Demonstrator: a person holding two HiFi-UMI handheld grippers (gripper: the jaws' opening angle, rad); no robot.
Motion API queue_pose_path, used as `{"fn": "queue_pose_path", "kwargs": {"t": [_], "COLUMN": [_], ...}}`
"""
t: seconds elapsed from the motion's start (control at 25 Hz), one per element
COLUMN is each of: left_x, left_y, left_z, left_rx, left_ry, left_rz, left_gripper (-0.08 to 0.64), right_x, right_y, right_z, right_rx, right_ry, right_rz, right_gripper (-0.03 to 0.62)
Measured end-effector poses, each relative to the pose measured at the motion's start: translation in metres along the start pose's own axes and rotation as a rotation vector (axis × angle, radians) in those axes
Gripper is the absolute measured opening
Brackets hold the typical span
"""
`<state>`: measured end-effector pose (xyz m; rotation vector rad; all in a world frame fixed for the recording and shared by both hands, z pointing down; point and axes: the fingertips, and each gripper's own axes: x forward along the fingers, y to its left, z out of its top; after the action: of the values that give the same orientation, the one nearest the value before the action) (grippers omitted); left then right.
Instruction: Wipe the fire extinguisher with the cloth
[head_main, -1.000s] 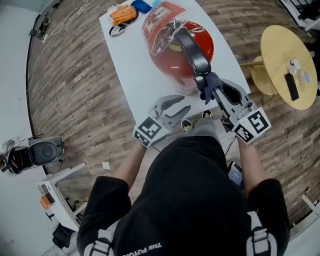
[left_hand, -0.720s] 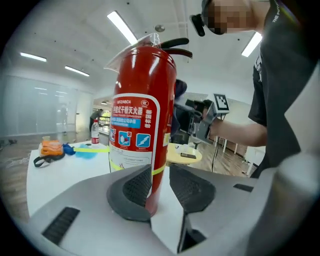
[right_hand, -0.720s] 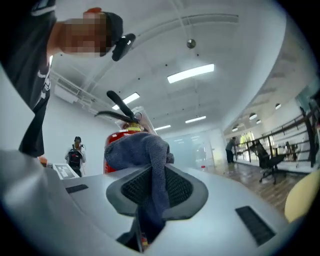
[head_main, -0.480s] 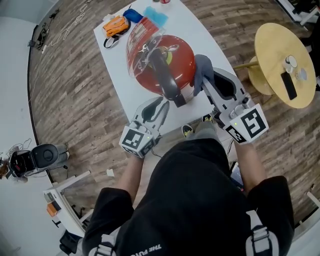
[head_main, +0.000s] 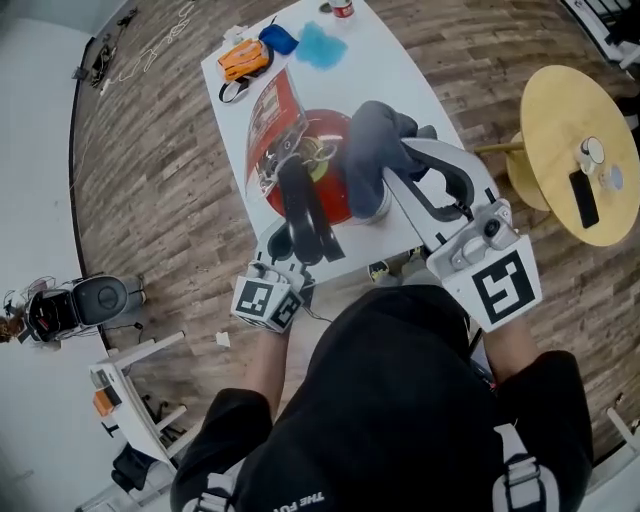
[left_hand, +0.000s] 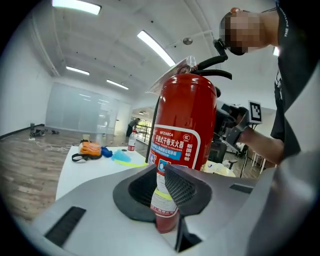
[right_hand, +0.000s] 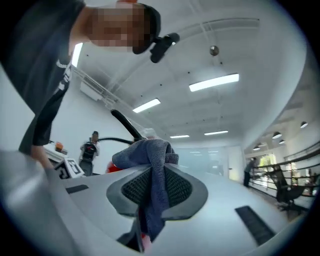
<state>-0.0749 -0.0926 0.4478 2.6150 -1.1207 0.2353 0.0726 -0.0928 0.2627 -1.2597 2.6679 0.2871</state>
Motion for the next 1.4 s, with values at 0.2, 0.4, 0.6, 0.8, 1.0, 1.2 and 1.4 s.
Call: {"fn": "queue_pose_path", "kwargs": {"t": [0.2, 0.4, 0.6, 0.8, 1.0, 1.2, 1.4], "left_x": [0.005, 0.007, 0.003, 0.004, 0.006, 0.008, 0.01], "left_y": [0.0, 0.002, 0.001, 0.002, 0.008, 0.009, 0.011], "left_z": [0.005, 0.005, 0.01, 0.014, 0.001, 0.0, -0.002], "left_rx": [0.034, 0.042, 0.025, 0.01, -0.028, -0.073, -0.06], "left_ry": [0.001, 0.024, 0.004, -0.017, -0.02, -0.033, -0.004], "left_rz": [0.065, 0.118, 0.156, 0.188, 0.231, 0.252, 0.265], "left_gripper": [0.061, 0.061, 0.06, 0.054, 0.043, 0.032, 0.029], "right_x": [0.018, 0.039, 0.035, 0.026, -0.004, 0.016, 0.062], "right_y": [0.054, 0.023, -0.022, -0.026, -0.013, -0.007, 0.015], "right_z": [0.018, 0.015, -0.018, -0.153, -0.283, -0.348, -0.365], "right_rx": [-0.331, -0.179, 0.021, 0.254, 0.532, 0.488, 0.432], "right_ry": [0.066, 0.092, 0.146, 0.341, 0.531, 0.698, 0.825], "right_rz": [0.281, 0.455, 0.394, 0.383, 0.32, 0.414, 0.615], "right_gripper": [0.072, 0.074, 0.072, 0.071, 0.071, 0.069, 0.069]}}
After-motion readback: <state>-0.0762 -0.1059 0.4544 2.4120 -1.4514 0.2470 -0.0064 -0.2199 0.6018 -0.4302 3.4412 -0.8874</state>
